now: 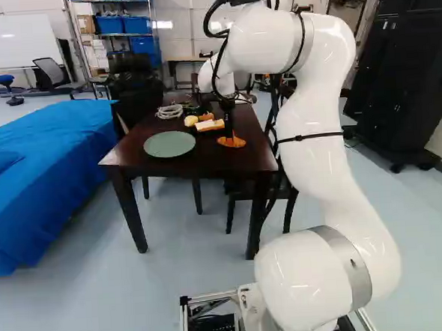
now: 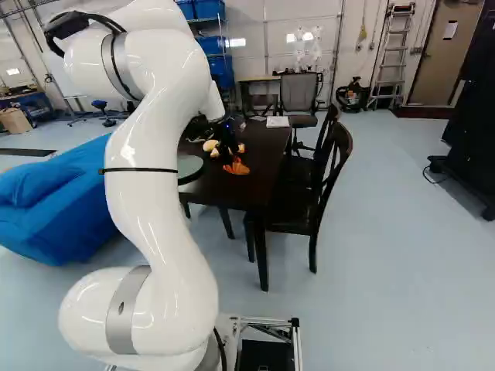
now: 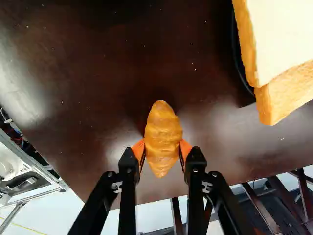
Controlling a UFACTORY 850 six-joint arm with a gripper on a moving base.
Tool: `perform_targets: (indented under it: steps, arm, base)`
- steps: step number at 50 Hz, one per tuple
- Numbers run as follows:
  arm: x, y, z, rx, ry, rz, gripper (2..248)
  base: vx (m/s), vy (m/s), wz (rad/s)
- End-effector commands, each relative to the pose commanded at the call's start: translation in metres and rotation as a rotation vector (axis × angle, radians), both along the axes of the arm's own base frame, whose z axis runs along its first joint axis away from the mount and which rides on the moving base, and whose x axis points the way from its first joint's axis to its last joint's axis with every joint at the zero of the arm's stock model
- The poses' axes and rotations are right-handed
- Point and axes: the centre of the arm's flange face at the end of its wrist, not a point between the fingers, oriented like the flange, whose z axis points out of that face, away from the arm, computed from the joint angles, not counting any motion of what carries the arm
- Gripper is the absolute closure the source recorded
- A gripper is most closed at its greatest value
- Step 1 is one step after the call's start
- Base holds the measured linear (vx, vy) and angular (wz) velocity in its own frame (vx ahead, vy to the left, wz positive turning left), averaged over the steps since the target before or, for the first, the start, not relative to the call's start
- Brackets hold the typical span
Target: Move the croissant to the empty plate
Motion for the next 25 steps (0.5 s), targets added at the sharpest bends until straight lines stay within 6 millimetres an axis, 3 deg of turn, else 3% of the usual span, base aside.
perform_targets:
  steps: [9, 25]
  arm:
    - [-0.001, 0.000, 0.003, 0.000, -0.003, 0.000, 142]
    - [-0.007, -0.001, 0.025, 0.003, -0.033, 0.000, 142]
  base:
    - [0.000, 0.000, 0.000]
    - [0.000, 0.000, 0.000]
